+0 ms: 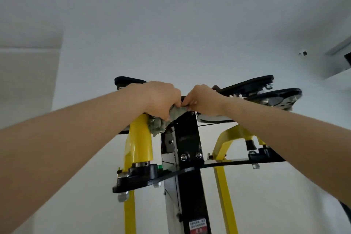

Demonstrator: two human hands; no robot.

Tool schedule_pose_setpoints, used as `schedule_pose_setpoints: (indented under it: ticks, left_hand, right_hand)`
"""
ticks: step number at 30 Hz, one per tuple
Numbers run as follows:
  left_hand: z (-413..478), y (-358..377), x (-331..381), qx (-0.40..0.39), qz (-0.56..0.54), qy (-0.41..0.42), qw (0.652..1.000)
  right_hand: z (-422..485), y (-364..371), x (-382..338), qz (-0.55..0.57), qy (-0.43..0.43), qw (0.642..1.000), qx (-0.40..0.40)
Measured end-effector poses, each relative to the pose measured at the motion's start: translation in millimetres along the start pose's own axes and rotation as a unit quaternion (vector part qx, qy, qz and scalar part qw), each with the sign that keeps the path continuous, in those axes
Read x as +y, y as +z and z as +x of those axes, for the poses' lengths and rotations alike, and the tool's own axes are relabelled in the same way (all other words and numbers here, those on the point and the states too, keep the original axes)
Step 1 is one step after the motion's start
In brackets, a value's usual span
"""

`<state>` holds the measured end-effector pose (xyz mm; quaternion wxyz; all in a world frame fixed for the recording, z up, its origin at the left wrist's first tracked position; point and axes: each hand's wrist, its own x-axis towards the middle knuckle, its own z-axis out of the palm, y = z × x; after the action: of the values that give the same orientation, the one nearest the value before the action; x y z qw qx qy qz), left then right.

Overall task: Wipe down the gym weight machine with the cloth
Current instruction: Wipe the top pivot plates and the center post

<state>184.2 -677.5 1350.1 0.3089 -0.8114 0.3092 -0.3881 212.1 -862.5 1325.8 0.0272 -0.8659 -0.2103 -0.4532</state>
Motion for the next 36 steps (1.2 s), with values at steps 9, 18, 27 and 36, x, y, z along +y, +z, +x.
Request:
schedule_pose_setpoints:
  ticks: [9, 18, 27, 36]
  left_hand:
    - [35, 6, 18, -0.055, -0.059, -0.058, 0.995]
    - [79, 30, 56, 0.08, -0.078, -0.063, 0.992]
    - [117, 47, 76, 0.204, -0.25, 0.001, 0.946]
    - [137, 13, 107, 0.296, -0.317, 0.049, 0.9]
  right_hand:
    - [6, -19, 35, -0.056, -0.028, 0.997, -0.046]
    - [-20, -56, 81, -0.162, 0.052, 0.982, -0.082]
    - [-59, -100, 90, -0.159, 0.086, 0.981, -0.071]
    - [-99, -134, 110, -0.093, 0.1, 0.991, 0.001]
